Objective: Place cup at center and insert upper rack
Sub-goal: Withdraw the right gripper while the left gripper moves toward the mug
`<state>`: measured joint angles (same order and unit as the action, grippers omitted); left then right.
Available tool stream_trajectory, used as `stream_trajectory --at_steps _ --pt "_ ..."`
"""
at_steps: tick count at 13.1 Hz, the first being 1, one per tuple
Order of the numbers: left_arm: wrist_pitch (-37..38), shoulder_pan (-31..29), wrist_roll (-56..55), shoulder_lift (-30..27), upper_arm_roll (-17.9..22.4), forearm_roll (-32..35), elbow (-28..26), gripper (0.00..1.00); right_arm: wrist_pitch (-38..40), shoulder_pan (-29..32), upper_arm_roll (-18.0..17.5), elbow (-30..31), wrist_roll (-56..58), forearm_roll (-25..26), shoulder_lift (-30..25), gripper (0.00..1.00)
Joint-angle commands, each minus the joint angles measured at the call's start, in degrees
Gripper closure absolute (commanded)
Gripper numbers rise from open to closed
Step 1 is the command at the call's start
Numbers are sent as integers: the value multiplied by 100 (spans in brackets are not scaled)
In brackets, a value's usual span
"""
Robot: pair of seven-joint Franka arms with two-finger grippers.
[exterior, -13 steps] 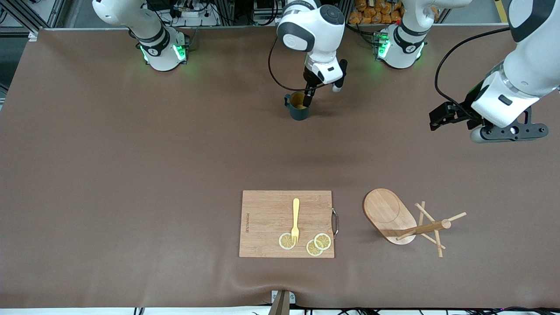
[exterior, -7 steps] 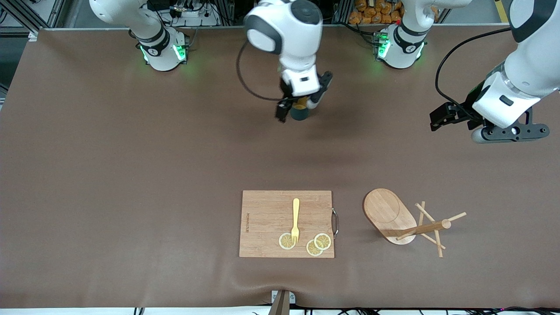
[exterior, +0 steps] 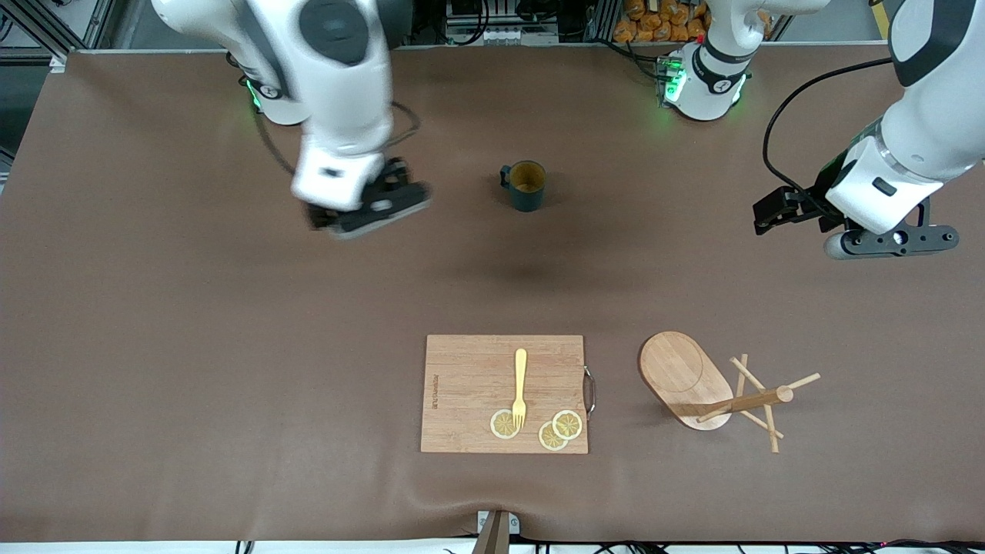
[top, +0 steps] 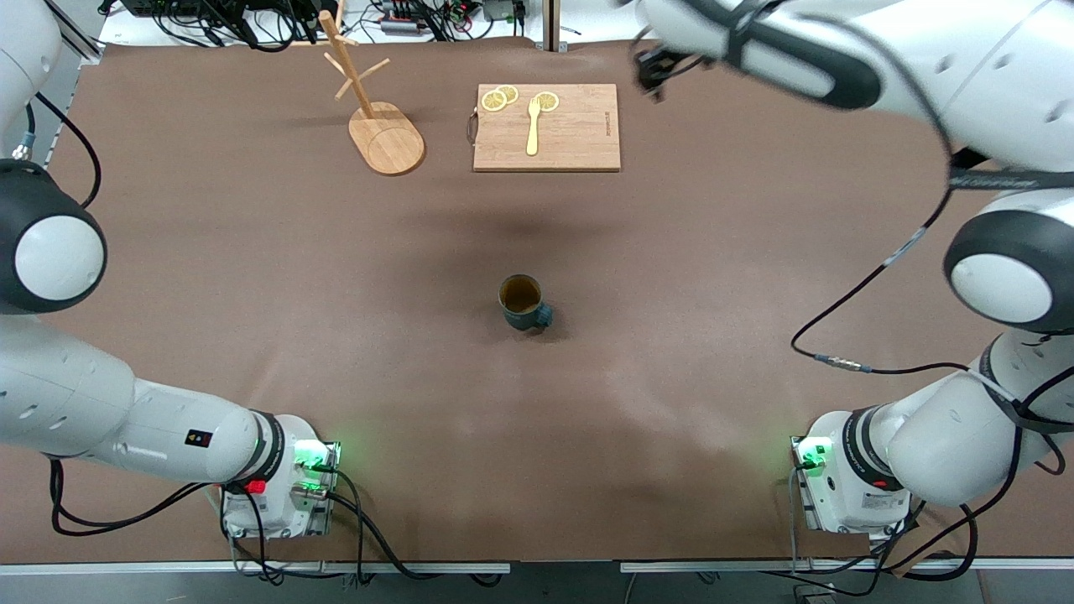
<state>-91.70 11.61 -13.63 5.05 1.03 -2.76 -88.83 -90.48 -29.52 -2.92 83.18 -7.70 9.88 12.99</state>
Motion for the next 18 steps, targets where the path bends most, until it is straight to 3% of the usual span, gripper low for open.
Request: stream_trajectory --at_steps 1,5,9,10,11,12,13,16,18 --pt "82 34 -279 -30 -76 -40 58 0 206 1041 -121 146 -100 -355 -375 0" --pt "117 25 -921 -39 -251 -111 58 0 189 2149 -121 94 181 -364 -517 0" --pt "117 25 -2387 -39 -980 -119 76 0 -65 2924 -121 58 304 -356 -517 0" --pt "117 34 -2782 -48 -1191 -119 85 0 -162 3082 -113 58 452 -504 -508 0" --pt "109 43 -3221 -39 -1384 -119 137 0 -206 3240 -78 67 637 -1018 -508 0" --pt "109 69 -3660 -39 -1560 -119 146 0 -207 3381 149 93 839 -1693 -508 0" --pt "82 122 -4134 -22 -1762 -119 138 0 -198 3391 377 111 1058 -2031 -499 0" --pt "-5 209 -5261 40 -2202 -84 129 0 -215 3409 660 120 1491 -2034 -455 0" --pt "-119 472 -5850 118 -2212 -67 102 0 -250 3400 687 137 1491 -1843 -455 0"
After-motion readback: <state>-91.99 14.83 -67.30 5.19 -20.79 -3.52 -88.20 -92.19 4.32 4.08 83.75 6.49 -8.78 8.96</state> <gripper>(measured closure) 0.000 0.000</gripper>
